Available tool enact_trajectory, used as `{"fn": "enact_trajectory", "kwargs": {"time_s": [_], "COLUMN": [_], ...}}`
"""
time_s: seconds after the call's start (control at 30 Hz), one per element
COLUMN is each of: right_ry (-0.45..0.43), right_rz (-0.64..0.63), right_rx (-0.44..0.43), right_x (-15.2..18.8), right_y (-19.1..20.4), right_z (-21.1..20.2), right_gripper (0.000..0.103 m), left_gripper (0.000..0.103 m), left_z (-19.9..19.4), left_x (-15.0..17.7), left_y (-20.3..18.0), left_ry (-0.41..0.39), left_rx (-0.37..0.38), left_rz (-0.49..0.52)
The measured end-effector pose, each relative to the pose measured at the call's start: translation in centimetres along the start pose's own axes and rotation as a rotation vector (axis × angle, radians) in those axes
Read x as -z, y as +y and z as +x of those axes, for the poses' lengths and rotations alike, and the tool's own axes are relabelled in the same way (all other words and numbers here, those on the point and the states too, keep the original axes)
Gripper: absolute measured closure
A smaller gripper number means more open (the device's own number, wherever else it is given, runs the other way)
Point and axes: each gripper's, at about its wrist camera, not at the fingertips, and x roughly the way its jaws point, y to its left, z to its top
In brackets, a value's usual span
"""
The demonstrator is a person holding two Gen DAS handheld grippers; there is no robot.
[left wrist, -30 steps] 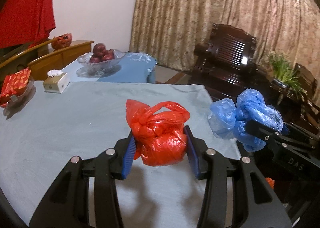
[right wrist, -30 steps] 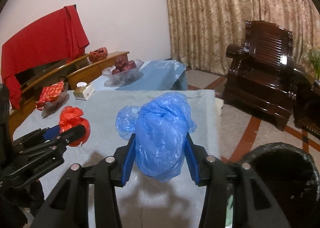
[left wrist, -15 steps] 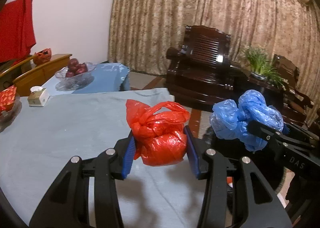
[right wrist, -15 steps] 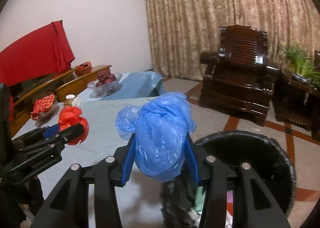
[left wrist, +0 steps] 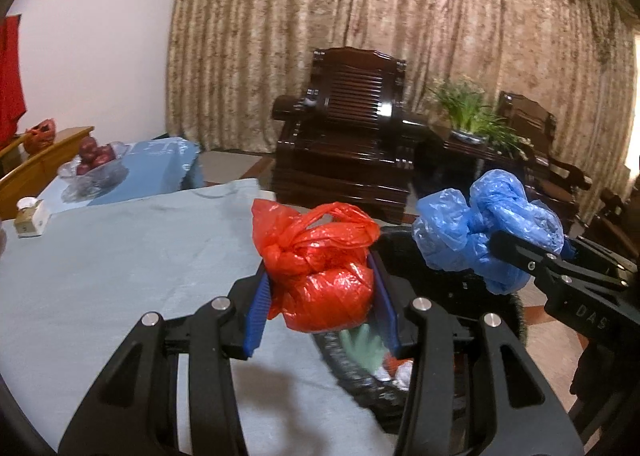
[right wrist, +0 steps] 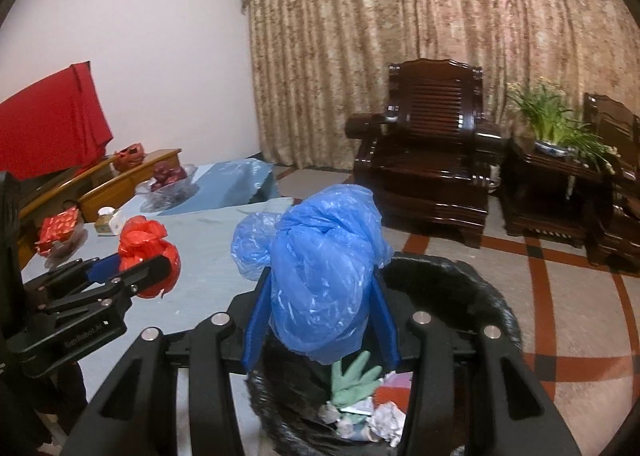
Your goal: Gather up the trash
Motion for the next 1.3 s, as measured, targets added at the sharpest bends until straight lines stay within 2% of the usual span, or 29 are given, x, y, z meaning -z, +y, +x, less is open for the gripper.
{"fn": "enact_trajectory", "kwargs": {"time_s": [0.5,0.73,0.83,0.87,1.0,1.03,1.07,1.13,1.17,1.3], "right_ry": [0.075,0.122,0.137,0.143,0.168,0.182,0.19,0.187,0.188,0.177], "right_rz": [0.04,0.065,0.065,0.063,0.054,0.058,0.059,0.062,0.064,0.087], "right_rx": [0.133,0.165,0.17,0.172,0.189,0.189,0.191,0.206,0.205,0.211], "right_x": [2.0,3.0,3.3,3.3,3.8,4.0,4.1,4.3,4.2,4.4], "right_y": [-6.2,-9.0,-9.8,-9.9,-10.6,-10.9,-11.2,-11.5,-11.6,-11.5], "right_z": [1.7,4.0,5.0,5.4,6.8,7.2,7.5,7.6,7.7,6.9], "right_gripper": [0.057,0.057,0.056,0.055,0.05,0.043,0.03,0.02,0.02,0.013], "left_gripper": [0.058,0.058,0.054,0.049,0.035,0.033,0.031,0.024,0.02,0.018], "left_z": [6.3,10.1,11.5,11.8,12.9,13.0,13.0,13.0,13.0,12.6], "left_x": [1.1,1.5,1.7,1.7,1.4,1.4,1.3,1.2,1.2,0.9], "left_y": [-5.5,-7.0,-7.4,-7.6,-7.8,-7.6,-7.4,-7.2,-7.0,-6.3], "left_ry": [0.052,0.093,0.109,0.114,0.131,0.133,0.132,0.132,0.134,0.132], "left_rx": [0.115,0.13,0.143,0.148,0.163,0.167,0.172,0.177,0.181,0.184], "left_rz": [0.07,0.085,0.084,0.083,0.076,0.072,0.064,0.054,0.048,0.032]}}
